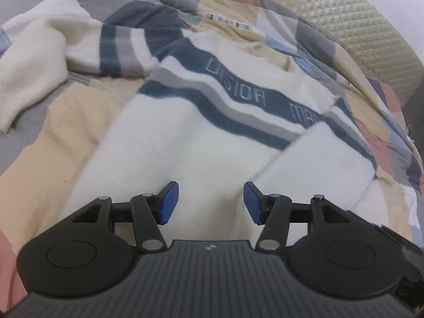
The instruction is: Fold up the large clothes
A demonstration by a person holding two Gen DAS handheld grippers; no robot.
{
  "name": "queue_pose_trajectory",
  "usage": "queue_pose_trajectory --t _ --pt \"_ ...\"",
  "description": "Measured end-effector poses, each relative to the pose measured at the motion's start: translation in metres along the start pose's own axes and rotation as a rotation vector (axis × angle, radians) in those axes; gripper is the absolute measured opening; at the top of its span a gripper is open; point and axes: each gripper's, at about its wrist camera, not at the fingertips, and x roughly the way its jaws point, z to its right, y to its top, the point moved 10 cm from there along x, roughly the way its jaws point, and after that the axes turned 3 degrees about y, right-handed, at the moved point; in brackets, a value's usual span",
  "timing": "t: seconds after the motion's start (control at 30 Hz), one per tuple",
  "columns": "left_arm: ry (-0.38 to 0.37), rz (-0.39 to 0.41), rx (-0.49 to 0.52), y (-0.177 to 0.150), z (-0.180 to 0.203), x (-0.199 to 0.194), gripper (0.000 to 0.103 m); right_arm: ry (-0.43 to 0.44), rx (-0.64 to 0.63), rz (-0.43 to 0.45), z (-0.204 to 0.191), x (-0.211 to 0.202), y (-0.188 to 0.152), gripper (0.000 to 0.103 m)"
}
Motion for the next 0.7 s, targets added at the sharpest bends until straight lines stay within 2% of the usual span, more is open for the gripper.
queue_pose_trajectory --t 0.2,0.4,0.5,0.7 --pt "0.087 0.076 -0.001 0.031 -0.018 -0.008 0.06 0.016 0.02 0.001 0.002 -0.004 0.0 0.039" --pt "0.242 0.062 -0.044 0.07 -0.063 -0.002 0.06 0.046 0.066 -0.001 0.006 -0.01 0.001 0.039" --pt "0.329 0.05 -0.118 0.094 -0.104 -0.007 0.06 0.048 0.077 -0.006 0.008 -0.011 -0.001 0.038" --pt "0.466 0.123 -0.332 0.143 -0.197 -0.039 0.062 0.066 0.084 -0.003 0.006 -0.013 0.002 0.039"
